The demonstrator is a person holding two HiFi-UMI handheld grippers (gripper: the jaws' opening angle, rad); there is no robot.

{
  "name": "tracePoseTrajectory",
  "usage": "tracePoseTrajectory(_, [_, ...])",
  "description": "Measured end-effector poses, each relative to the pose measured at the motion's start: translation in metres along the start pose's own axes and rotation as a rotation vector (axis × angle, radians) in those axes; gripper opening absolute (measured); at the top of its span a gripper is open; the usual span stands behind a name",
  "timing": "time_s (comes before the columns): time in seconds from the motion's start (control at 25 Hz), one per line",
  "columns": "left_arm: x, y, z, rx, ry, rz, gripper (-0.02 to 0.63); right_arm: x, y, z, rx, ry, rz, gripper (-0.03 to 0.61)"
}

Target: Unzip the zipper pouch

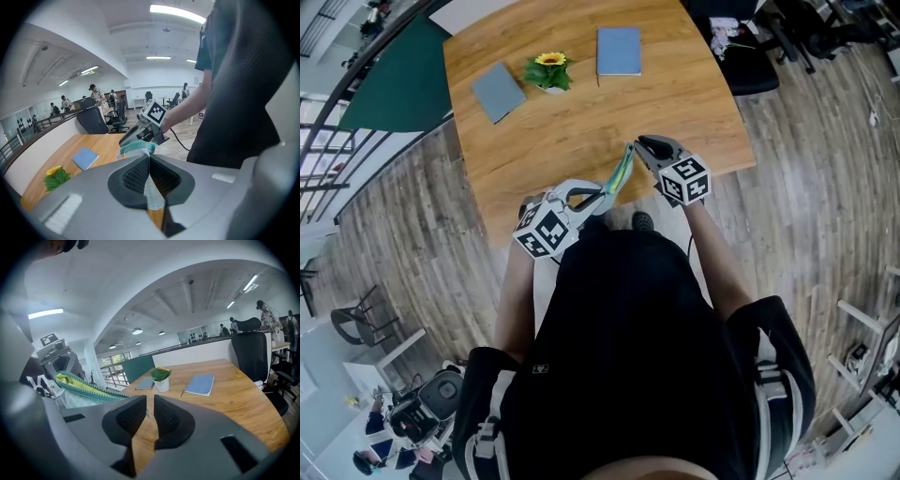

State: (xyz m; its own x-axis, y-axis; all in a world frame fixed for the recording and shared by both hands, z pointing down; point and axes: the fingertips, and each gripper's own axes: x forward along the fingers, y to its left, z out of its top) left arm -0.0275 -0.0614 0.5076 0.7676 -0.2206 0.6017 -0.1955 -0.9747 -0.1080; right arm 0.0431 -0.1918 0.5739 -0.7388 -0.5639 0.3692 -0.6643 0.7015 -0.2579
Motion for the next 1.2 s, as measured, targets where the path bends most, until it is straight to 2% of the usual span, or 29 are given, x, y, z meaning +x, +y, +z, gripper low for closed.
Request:
tracePoseTrajectory(0.12, [-0.005, 0.005, -0.006, 0.002, 0.000, -0.003, 0.006, 0.003, 0.002, 0.000, 0.006, -0.002, -0.011, 0.051])
tracePoseTrajectory(0.28, [-0.010, 0.009, -0.017, 0.004, 0.010, -0.011, 0.005, 0.003, 0.008, 0.001, -0.003, -0.010, -0.022, 0.003])
tracePoseTrajectory(0.52, [-0.018, 0.020, -0.037, -0.019, 0.006, -0.004, 0.005, 0.008, 0.019, -0.006, -0.089, 0.033, -0.030, 0.002])
tracePoseTrajectory(1.2, [-0.038, 0.054, -0.072, -0.034, 0.000, -0.009, 0.006, 0.025, 0.032, -0.007, -0.087, 0.041, -0.078, 0.002])
